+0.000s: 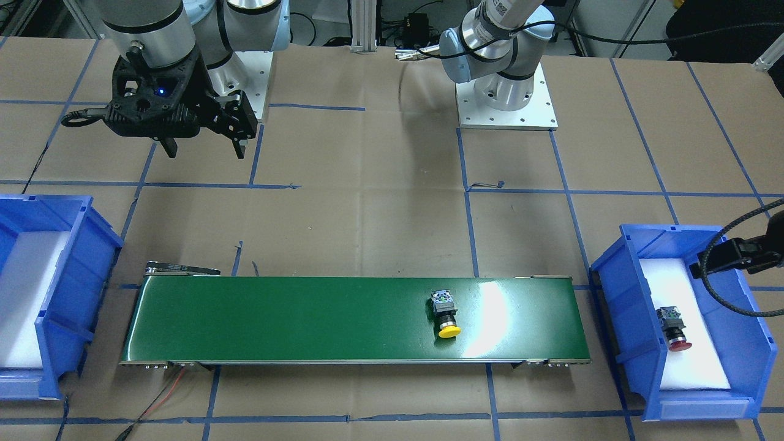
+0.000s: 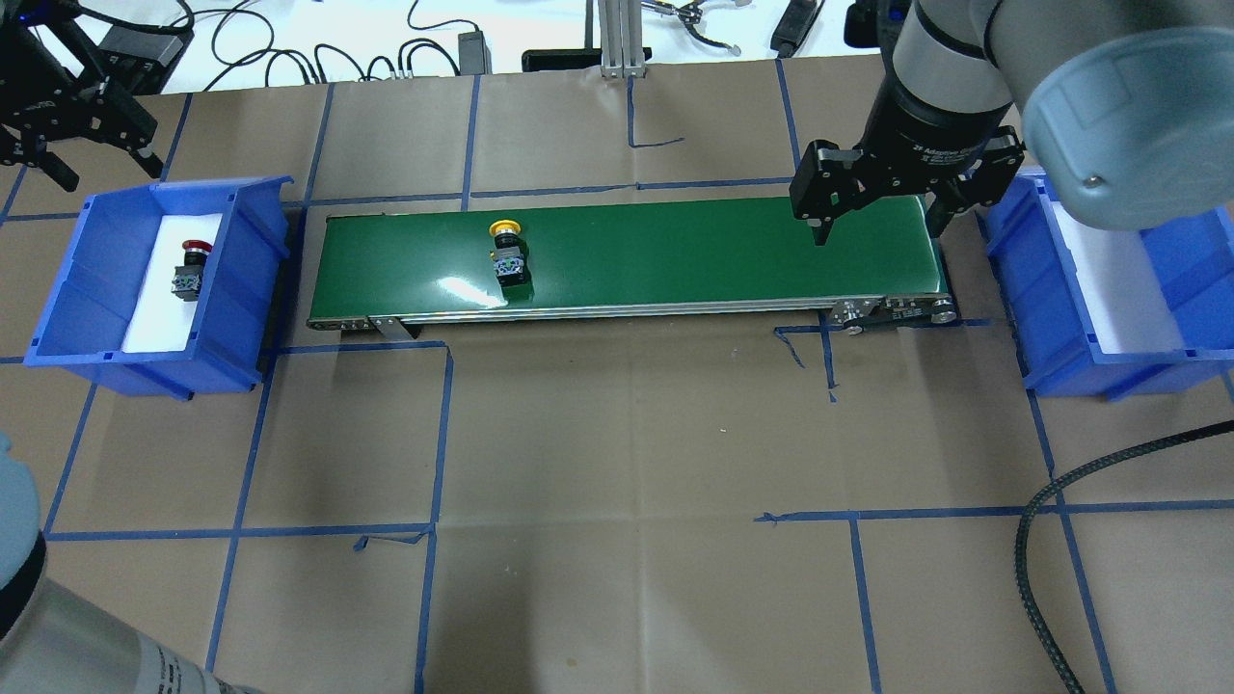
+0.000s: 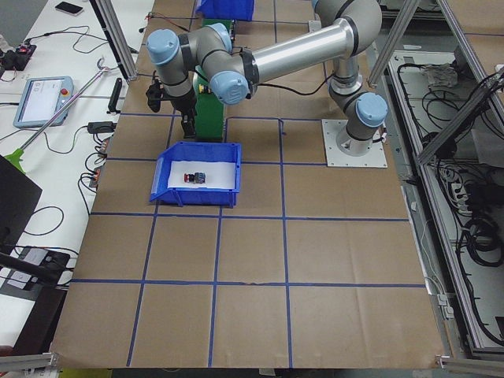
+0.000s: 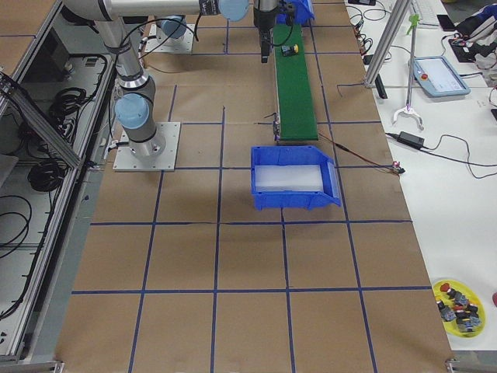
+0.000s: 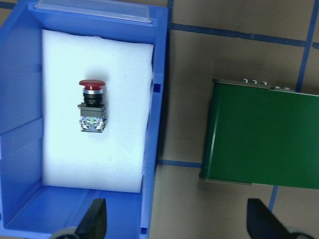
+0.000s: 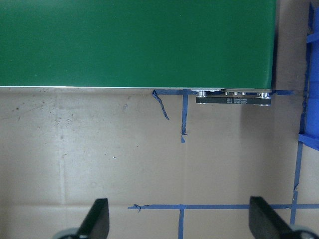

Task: Transport two buttons from left to right
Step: 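Move the left gripper back into the bin and grasp the red-capped button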

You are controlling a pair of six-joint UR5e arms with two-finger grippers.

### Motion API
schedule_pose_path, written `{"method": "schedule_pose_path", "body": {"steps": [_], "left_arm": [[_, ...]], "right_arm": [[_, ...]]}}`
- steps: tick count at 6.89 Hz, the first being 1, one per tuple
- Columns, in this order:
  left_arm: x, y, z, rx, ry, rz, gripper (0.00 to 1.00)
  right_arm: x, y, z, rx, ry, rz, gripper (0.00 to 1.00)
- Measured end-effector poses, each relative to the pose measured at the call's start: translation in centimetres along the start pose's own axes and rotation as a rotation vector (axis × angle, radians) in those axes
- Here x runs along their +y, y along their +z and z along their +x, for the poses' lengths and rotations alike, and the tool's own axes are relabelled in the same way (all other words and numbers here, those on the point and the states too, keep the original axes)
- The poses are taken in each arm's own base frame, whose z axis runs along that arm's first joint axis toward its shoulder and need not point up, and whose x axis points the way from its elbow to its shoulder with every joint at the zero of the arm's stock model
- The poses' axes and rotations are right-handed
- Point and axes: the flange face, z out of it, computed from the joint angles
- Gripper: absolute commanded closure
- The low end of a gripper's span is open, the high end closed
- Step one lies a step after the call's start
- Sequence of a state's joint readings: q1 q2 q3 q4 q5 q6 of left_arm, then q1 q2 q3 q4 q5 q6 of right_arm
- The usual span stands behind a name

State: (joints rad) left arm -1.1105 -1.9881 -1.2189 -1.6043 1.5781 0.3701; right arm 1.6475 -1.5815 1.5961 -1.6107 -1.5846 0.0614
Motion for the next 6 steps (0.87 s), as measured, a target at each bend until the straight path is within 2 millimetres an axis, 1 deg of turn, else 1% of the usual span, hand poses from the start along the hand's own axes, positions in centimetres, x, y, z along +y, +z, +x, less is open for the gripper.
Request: {"method": "schedule_pose_path", "body": {"steps": [1, 3, 4, 5, 6], "left_arm": [[-0.2, 1.1, -1.5, -0.002, 0.006, 0.0, 0.01], [-0.6, 3.2, -2.8, -0.007, 0.004, 0.01, 0.01], [-0.6, 4.6, -3.4, -0.012, 0.002, 0.023, 0.01], [-0.7, 6.7, -4.2, -0.02, 0.007, 0.044, 0.0], [-0.8, 9.3, -4.7, -0.029, 0.01, 0.064, 0.01]], "right_arm": [[0.0, 0.0, 0.0, 0.0, 0.0, -0.001, 0.0], [0.0, 0.1, 0.0, -0.001, 0.0, -0.001, 0.0], [0.0, 0.1, 0.0, 0.0, -0.001, -0.002, 0.0], [0.0, 0.1, 0.0, 0.0, -0.001, -0.002, 0.0], [0.0, 0.1, 0.0, 0.0, -0.002, -0.001, 0.0]]}}
